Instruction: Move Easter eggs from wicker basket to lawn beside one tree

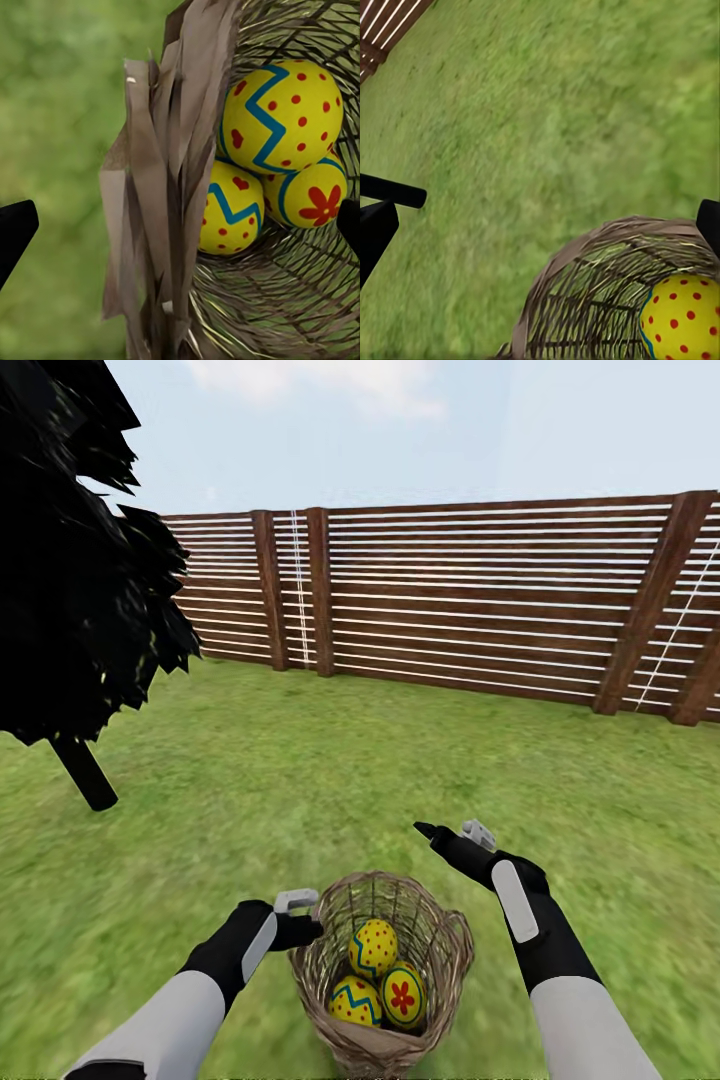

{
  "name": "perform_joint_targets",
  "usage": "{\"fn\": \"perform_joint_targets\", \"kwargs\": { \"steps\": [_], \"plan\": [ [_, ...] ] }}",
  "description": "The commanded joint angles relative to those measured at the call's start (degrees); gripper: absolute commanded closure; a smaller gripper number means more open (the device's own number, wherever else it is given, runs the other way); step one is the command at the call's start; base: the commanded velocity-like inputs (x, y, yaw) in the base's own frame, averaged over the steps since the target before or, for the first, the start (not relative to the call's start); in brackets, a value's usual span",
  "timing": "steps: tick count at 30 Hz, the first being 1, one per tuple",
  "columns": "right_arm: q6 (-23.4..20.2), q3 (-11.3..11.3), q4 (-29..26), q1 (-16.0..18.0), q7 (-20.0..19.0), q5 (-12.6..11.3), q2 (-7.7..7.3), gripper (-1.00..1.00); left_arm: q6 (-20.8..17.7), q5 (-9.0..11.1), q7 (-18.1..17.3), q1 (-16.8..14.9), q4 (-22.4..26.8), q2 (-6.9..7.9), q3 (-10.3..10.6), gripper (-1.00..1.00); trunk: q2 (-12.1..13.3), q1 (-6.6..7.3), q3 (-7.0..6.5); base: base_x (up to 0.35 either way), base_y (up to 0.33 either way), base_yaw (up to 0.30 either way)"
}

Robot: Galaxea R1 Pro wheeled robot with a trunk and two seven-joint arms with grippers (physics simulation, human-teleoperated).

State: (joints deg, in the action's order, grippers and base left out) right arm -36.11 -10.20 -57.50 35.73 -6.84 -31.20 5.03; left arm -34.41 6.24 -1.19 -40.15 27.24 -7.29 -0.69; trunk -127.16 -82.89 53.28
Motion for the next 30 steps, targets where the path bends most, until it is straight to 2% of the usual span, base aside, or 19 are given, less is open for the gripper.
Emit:
{"fn": "perform_joint_targets", "kwargs": {
  "steps": [1, 12, 30],
  "plan": [
    [-0.4, -0.3, 0.0, 0.0, -0.3, 0.1, 0.07, -1.00, -0.3, 0.5, 0.1, 0.0, 0.1, -0.01, 0.0, -1.00, -0.4, -0.22, 0.24, 0.000, 0.000, 0.000],
    [-0.4, -0.2, 0.0, 0.0, -0.3, 0.1, 0.07, -1.00, -0.3, 0.4, 0.1, 0.0, 0.0, -0.01, 0.0, -1.00, -4.9, -2.63, 2.21, 0.000, 0.000, 0.000],
    [-0.4, -0.2, 0.0, 0.0, -0.3, 0.0, 0.11, -1.00, -0.3, 0.5, 0.3, 0.0, -0.7, -0.01, 0.0, -1.00, -4.9, -2.63, 2.21, 0.000, 0.000, 0.000]
  ]
}}
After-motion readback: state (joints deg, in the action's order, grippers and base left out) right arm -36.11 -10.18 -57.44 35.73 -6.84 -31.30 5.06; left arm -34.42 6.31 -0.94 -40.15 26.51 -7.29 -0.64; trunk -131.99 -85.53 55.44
